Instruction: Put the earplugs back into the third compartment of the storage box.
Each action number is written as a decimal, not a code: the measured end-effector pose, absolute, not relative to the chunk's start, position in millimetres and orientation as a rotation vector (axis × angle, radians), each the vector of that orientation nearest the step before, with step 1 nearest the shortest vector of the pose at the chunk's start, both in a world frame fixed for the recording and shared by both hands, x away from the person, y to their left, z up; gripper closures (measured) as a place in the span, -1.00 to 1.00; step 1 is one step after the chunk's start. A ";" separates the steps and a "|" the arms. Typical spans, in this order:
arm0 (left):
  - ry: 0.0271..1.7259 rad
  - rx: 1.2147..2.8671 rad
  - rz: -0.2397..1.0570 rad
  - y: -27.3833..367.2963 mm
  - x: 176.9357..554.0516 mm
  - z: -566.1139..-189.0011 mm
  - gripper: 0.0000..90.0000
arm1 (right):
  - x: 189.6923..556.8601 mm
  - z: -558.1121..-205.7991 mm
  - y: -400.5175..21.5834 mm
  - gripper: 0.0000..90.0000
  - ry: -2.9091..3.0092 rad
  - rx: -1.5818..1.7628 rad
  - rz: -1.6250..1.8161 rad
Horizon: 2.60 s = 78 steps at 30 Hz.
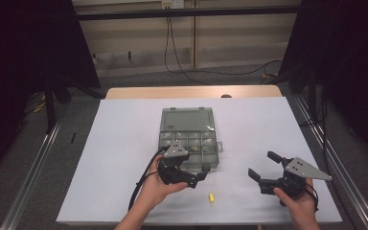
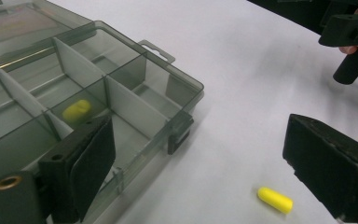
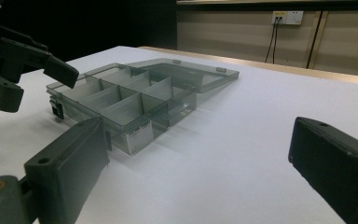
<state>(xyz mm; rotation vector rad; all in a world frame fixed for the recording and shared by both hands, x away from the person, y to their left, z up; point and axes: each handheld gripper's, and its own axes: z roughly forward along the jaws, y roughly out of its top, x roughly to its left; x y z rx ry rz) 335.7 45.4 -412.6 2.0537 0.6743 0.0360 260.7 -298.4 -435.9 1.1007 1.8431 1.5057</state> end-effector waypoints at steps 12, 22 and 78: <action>0.655 2.067 0.010 38.7 327.0 -419.9 -0.88 | 260.5 -435.6 -298.6 -0.91 1.847 1.093 1.505; 0.627 2.080 0.006 34.0 320.6 -421.7 -0.88 | 260.7 -435.9 -298.3 -0.91 1.850 1.090 1.504; 0.348 2.283 -0.103 8.7 298.6 -451.2 0.32 | 262.1 -436.6 -298.3 -0.91 1.871 1.093 1.499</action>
